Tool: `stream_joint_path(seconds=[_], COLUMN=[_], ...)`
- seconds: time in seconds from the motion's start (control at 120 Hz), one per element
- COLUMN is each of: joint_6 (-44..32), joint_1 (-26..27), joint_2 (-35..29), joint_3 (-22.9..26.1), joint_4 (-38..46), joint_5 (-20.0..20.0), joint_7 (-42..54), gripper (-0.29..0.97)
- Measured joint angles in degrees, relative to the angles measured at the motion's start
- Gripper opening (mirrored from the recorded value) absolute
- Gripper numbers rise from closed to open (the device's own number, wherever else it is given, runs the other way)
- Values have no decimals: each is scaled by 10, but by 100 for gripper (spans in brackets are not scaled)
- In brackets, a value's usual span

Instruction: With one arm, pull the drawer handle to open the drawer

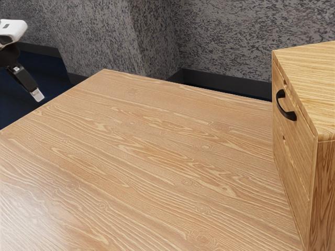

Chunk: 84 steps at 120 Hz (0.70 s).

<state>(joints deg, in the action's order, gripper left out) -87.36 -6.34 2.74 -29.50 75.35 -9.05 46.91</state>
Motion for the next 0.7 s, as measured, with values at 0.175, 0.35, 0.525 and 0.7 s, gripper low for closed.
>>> stream_joint_path(seconds=[0.175,0.35,0.525,0.7], joint_6=[0,9,41,55], joint_1=[6,12,-12,-26], joint_2=[-1,-7,-30,-29], joint_3=[0,2,54,89], joint_4=[0,-42,-124,-126], joint_5=[0,4,18,12], joint_7=[3,6,7,7], gripper=[66,65,66,66])
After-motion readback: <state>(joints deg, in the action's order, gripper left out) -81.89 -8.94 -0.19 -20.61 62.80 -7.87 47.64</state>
